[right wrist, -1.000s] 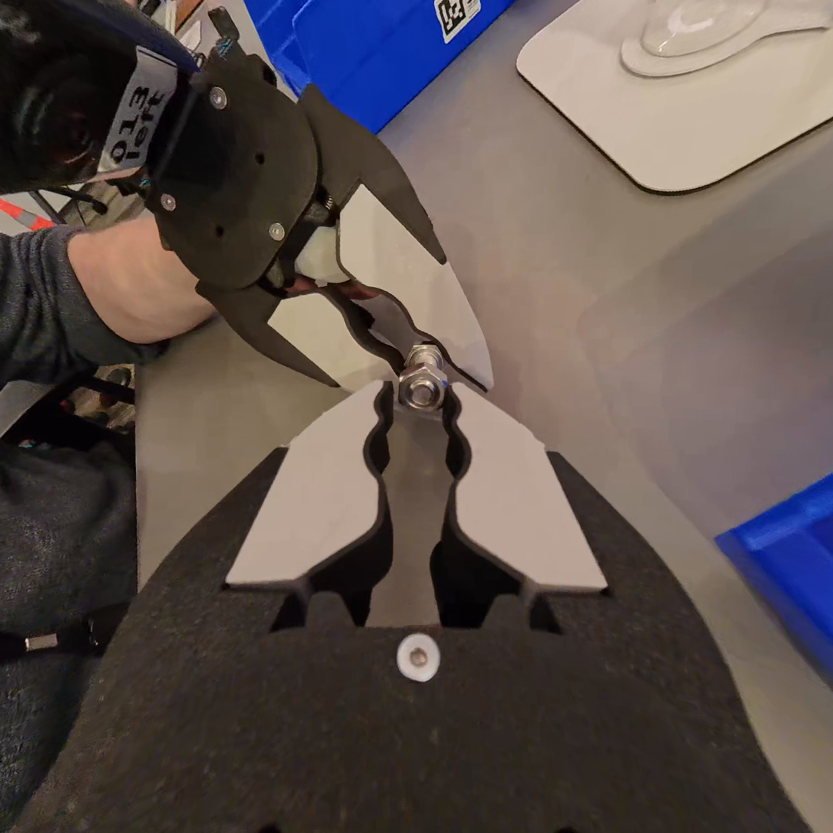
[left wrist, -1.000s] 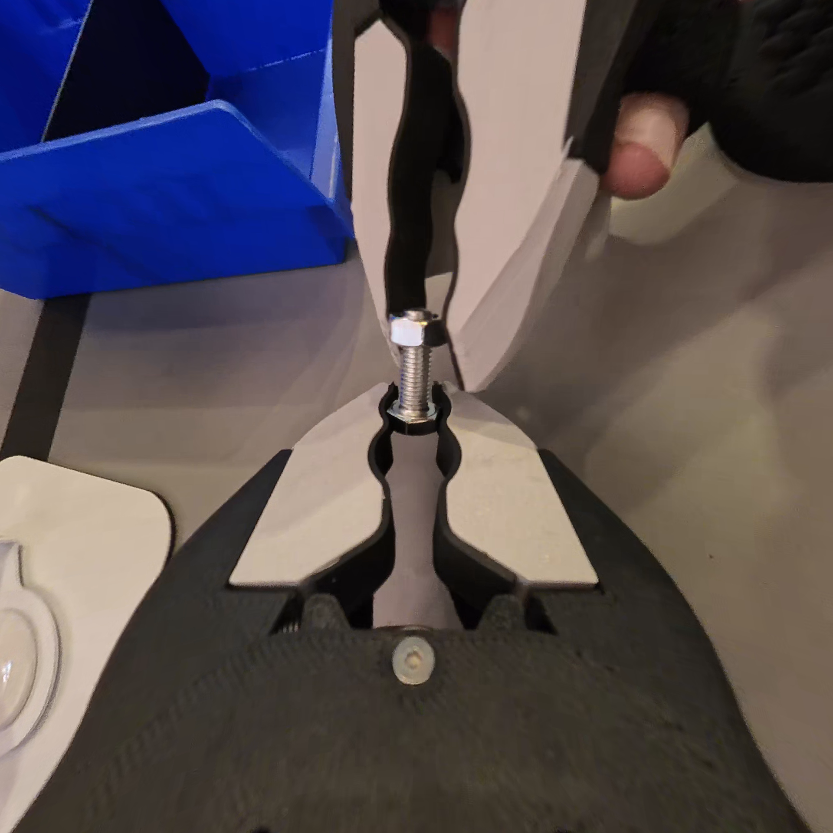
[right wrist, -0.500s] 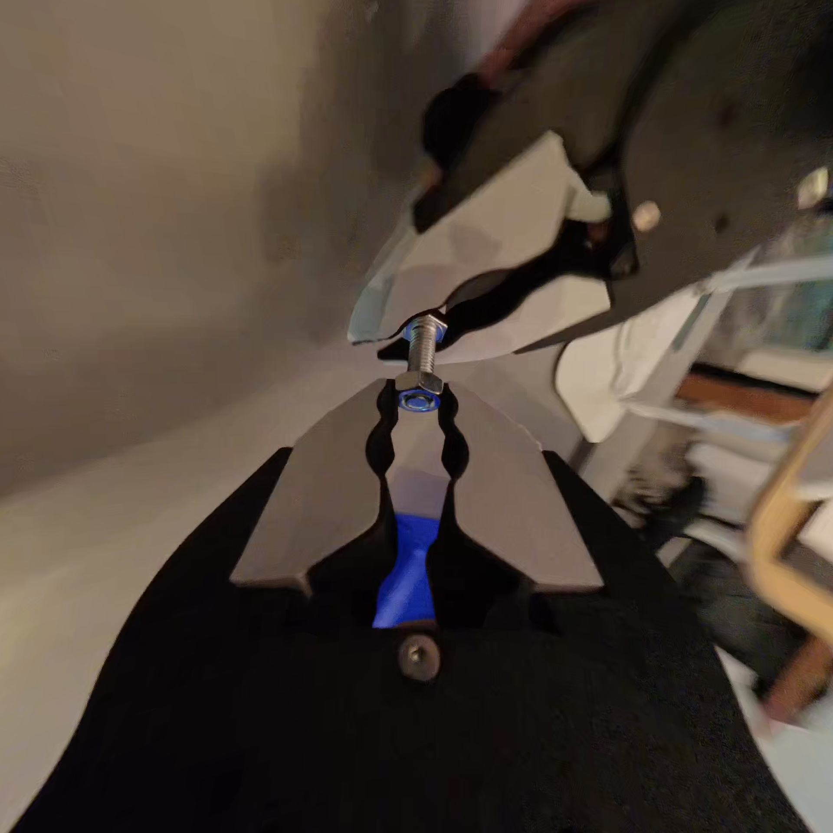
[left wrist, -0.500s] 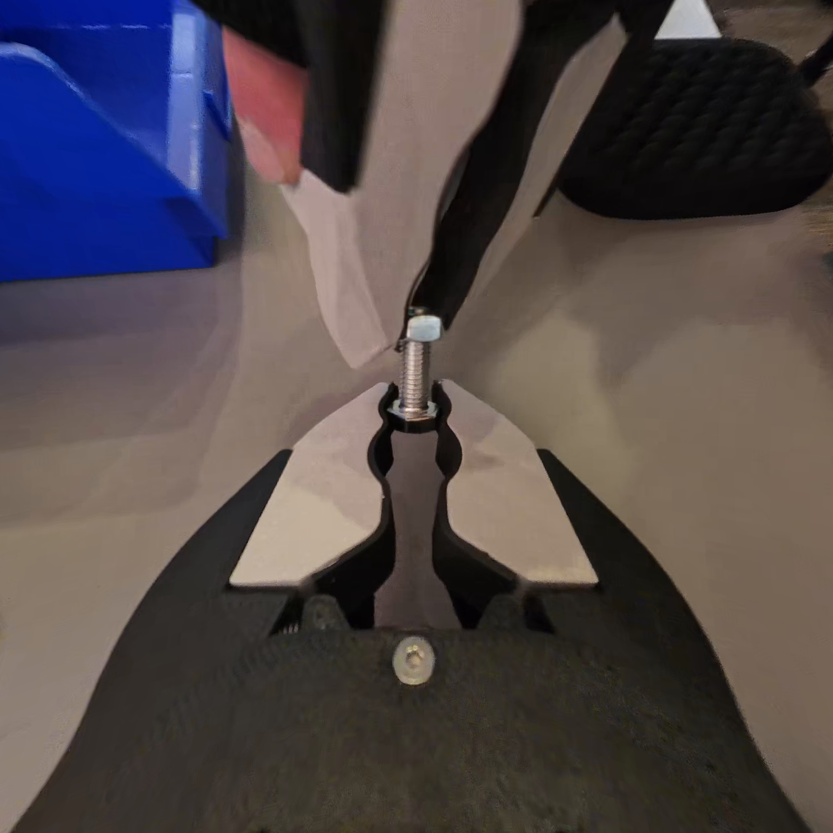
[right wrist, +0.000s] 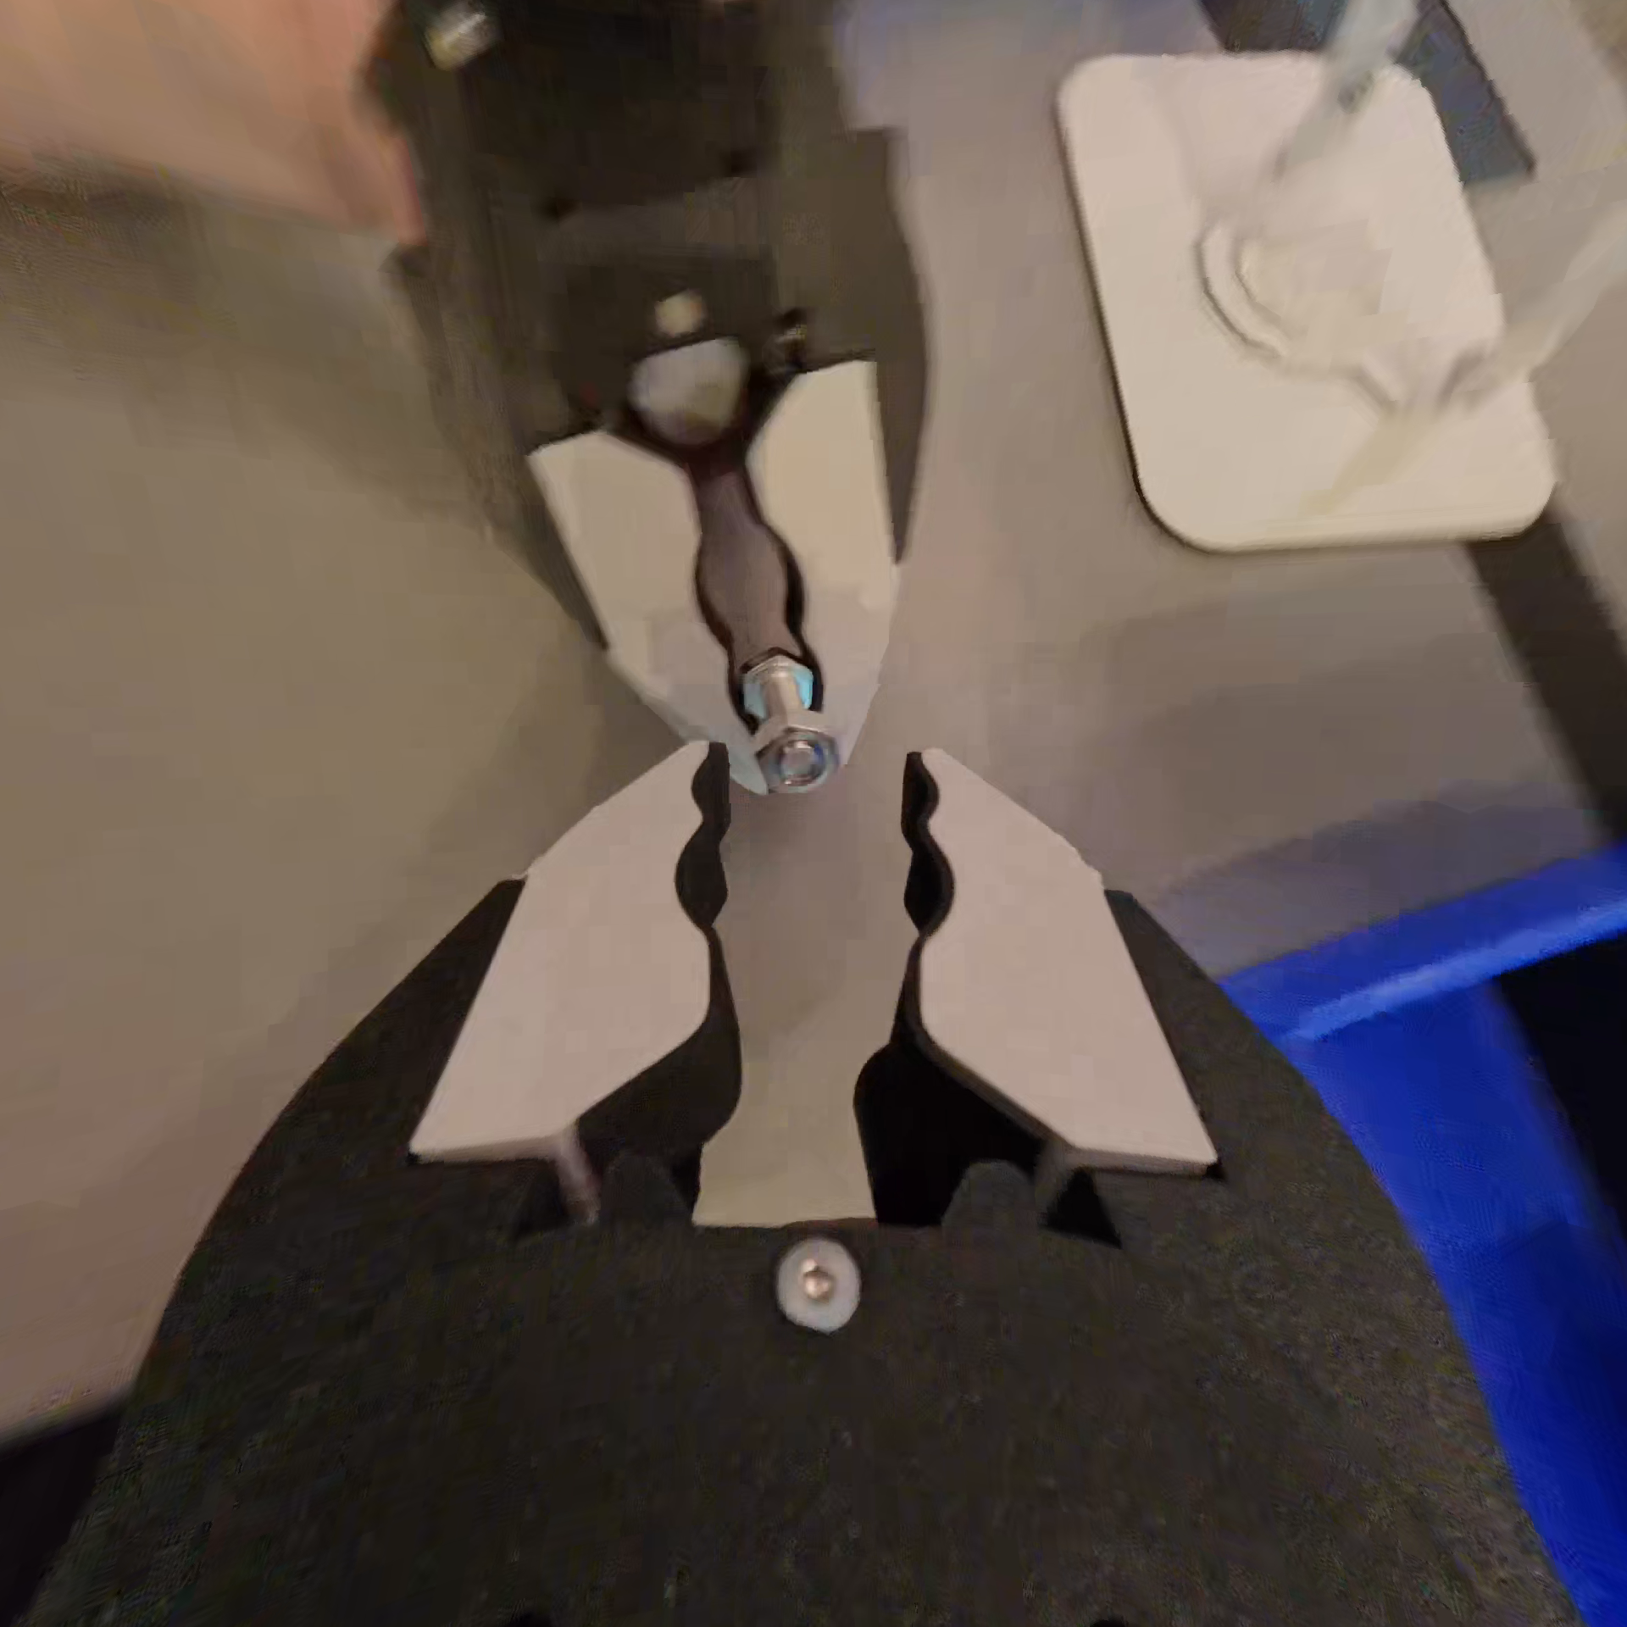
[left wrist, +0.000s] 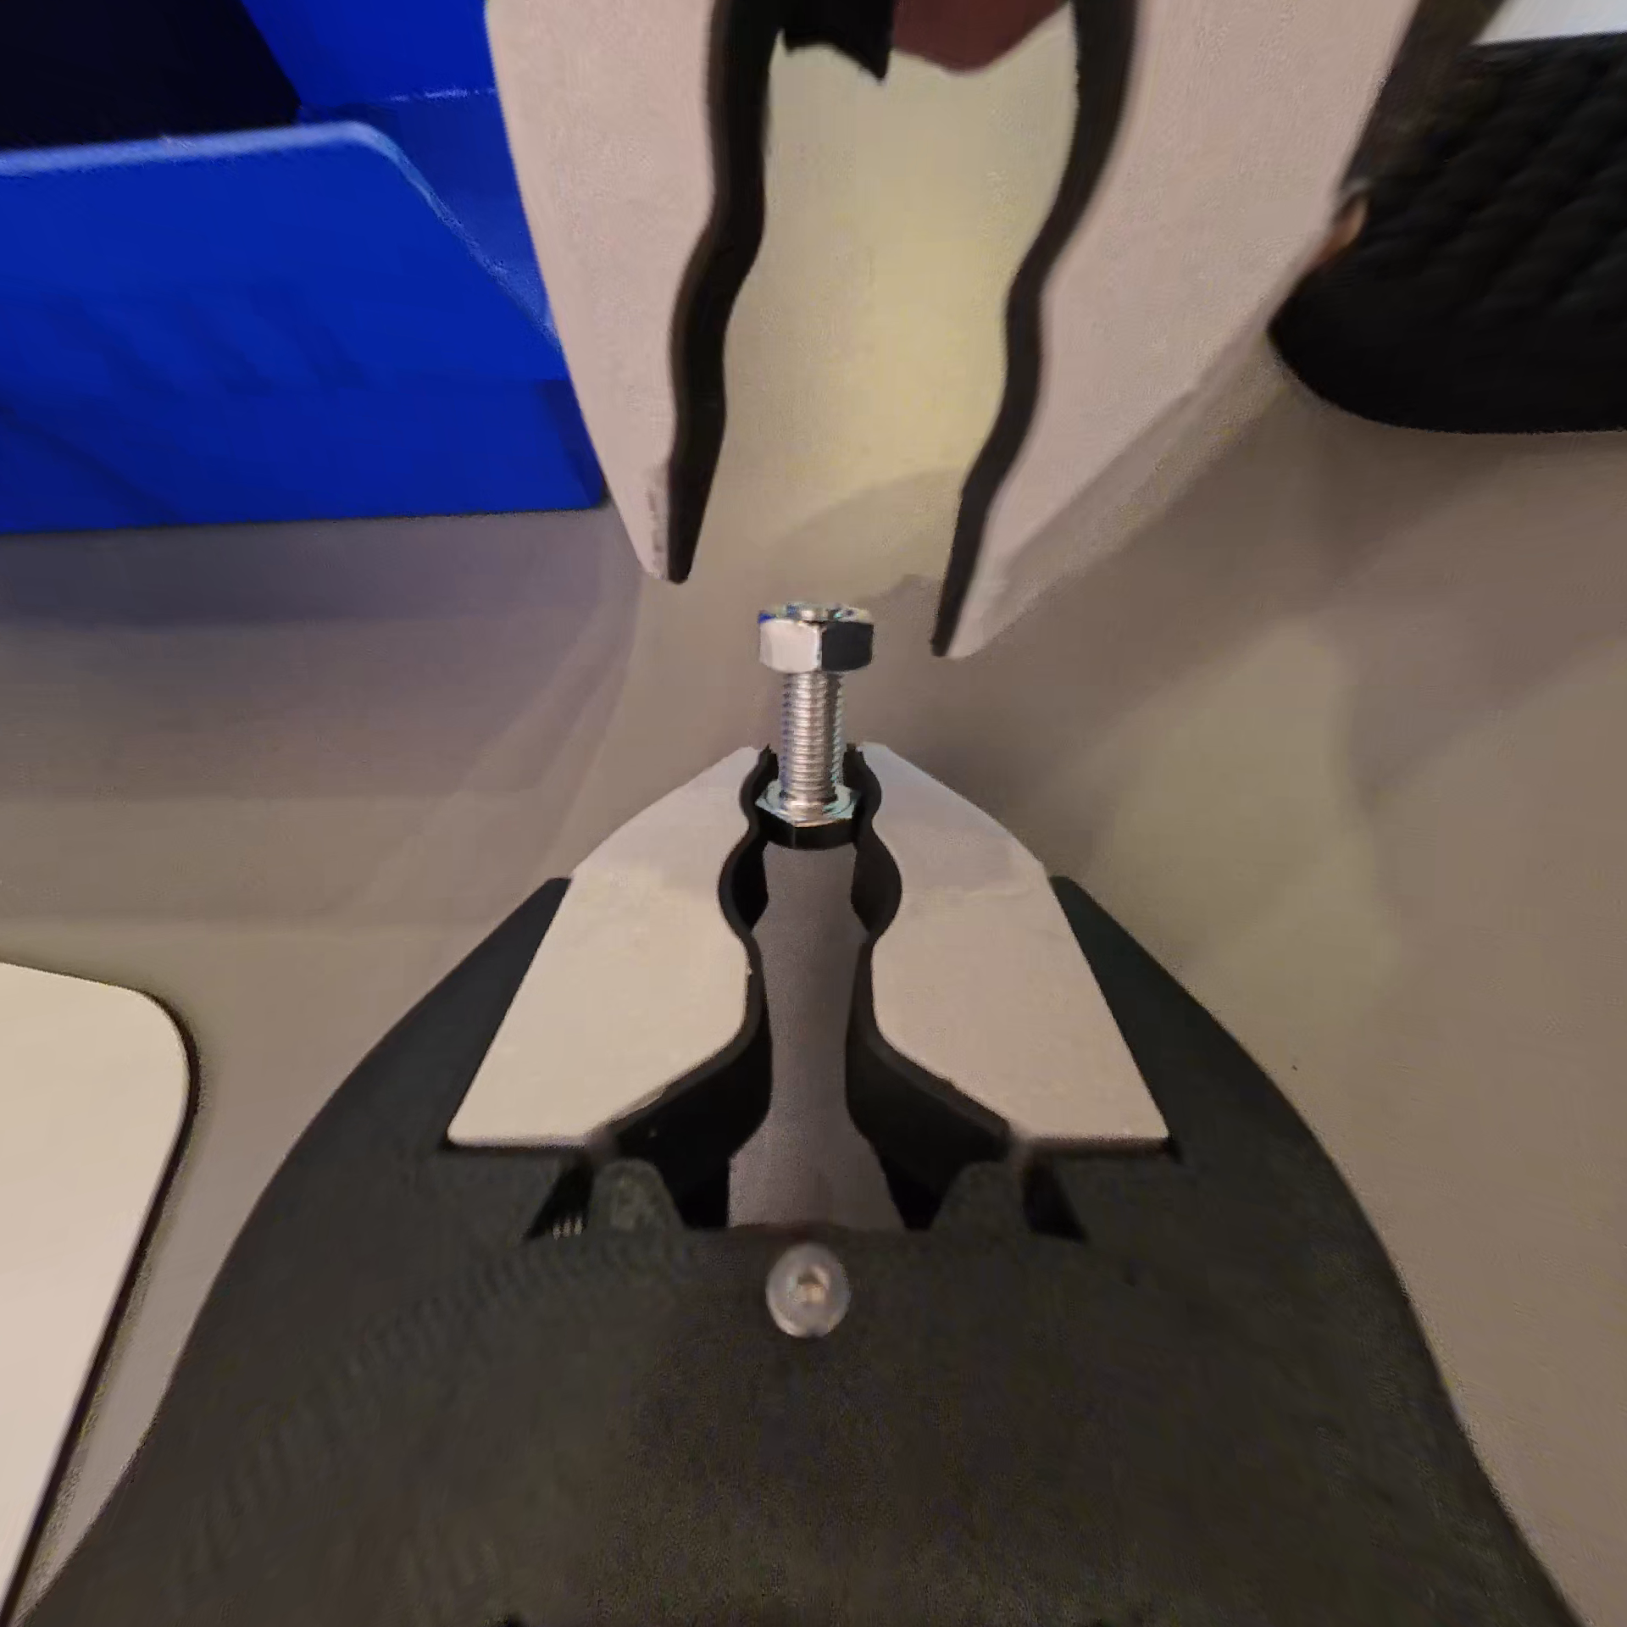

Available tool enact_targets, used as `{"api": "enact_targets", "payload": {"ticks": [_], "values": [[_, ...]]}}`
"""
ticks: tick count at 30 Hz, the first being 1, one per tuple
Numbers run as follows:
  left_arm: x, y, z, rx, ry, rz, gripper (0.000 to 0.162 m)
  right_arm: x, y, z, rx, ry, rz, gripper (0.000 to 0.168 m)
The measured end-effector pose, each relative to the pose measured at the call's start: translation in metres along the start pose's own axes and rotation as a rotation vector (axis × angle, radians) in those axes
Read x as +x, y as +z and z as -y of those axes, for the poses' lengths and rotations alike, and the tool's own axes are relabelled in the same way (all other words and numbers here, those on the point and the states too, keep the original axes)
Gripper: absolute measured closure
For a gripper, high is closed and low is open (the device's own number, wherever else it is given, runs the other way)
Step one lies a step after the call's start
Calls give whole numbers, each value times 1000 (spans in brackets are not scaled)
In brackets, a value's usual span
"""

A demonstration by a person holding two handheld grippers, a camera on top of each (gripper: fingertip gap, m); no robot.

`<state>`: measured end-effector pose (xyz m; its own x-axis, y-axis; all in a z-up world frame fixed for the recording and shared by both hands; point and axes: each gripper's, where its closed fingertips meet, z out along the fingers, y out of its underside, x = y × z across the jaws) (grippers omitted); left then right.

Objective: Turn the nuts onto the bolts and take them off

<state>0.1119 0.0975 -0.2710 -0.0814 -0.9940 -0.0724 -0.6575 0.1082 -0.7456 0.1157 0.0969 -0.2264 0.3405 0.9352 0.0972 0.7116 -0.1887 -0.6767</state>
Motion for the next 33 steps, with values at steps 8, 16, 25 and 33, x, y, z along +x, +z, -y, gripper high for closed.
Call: {"api": "enact_targets", "payload": {"ticks": [8, 16, 25, 33], "values": [[-5, 0, 5, -23, 61, 103, 147, -11, 14, 0, 173, 486, 184, 150], [7, -1, 5, -14, 31, -6, 147, -17, 13, -4, 63, 155, 133, 151], [41, 7, -3, 20, -89, -314, 147, -13, 14, -15, -354, -1141, -150, 150], [15, 2, -1, 38, -73, -154, 147, -2, 1, -7, -165, -570, -140, 121]]}}
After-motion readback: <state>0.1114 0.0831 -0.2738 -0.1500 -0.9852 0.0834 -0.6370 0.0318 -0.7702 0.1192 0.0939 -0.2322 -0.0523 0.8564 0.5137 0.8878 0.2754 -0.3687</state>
